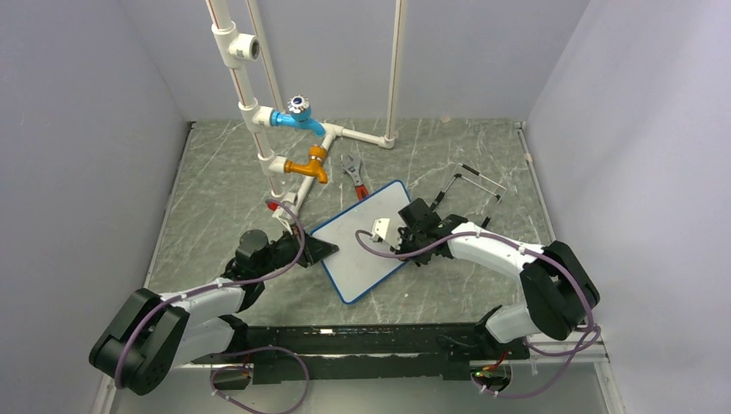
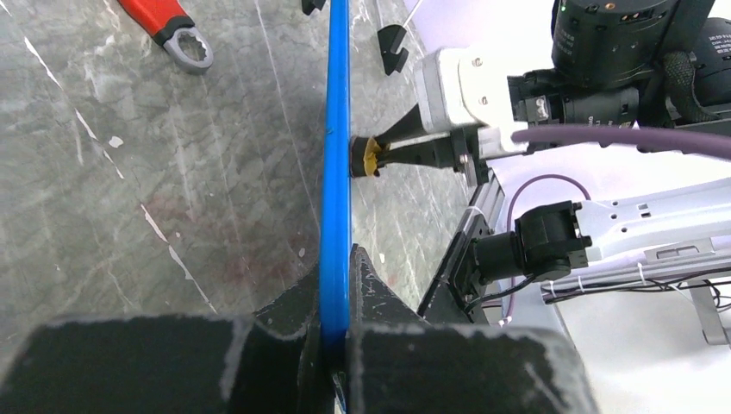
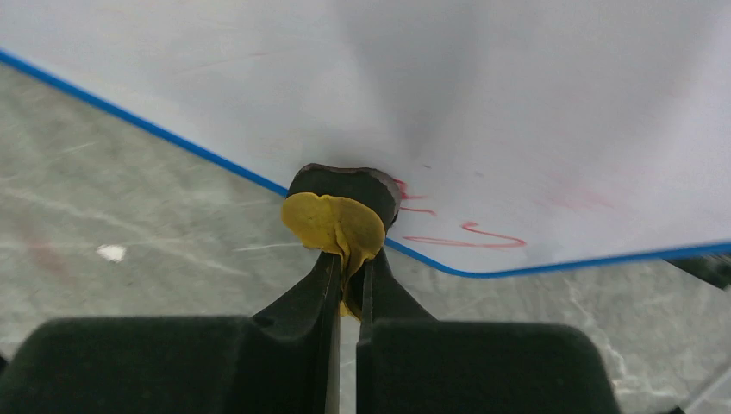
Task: Erase the whiteboard
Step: Erase the whiteboard at the center of the board.
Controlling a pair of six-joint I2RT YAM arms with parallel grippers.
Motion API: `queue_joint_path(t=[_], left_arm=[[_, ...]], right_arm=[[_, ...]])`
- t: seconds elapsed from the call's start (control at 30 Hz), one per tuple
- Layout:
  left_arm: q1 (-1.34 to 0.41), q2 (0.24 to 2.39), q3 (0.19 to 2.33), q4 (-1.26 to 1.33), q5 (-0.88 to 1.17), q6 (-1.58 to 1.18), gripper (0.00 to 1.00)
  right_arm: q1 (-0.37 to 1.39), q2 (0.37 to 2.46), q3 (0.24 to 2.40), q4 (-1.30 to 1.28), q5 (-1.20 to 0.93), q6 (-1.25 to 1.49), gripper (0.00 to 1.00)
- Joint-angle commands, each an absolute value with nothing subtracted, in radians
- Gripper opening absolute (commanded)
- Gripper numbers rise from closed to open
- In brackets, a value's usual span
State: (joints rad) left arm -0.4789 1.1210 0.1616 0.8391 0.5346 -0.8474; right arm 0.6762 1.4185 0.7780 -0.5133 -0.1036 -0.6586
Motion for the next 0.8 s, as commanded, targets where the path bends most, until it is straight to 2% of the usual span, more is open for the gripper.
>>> queue_joint_path(t=[0.0,0.23,0.43,0.57,0.77], left_arm=[[-0.477,1.106,0.182,0.977,0.605,-0.851,0.0],[-0.477,1.121,0.158,1.004,0.611,-0.855,0.0],[-0.477,1.123,0.162,0.997,0.613,-0.849,0.0],[-0.476,1.115,0.167,0.98,0.607,-0.84,0.0],[-0.474,1.106,0.16,0.974,0.604,-0.833,0.0]], right_arm=[[0.648,1.377,0.779,-0.352,0.058,-0.565,0.0],[0.643,1.371,0.775,-0.275,0.109,-0.527,0.0],[0.693,1.416,0.795,-0.448,-0.111,-0.654,0.0],[0.763,1.43,0.791,-0.527,-0.172,-0.732,0.0],[0.763,1.468,0.799,-0.494,-0.074,-0.665,0.0]])
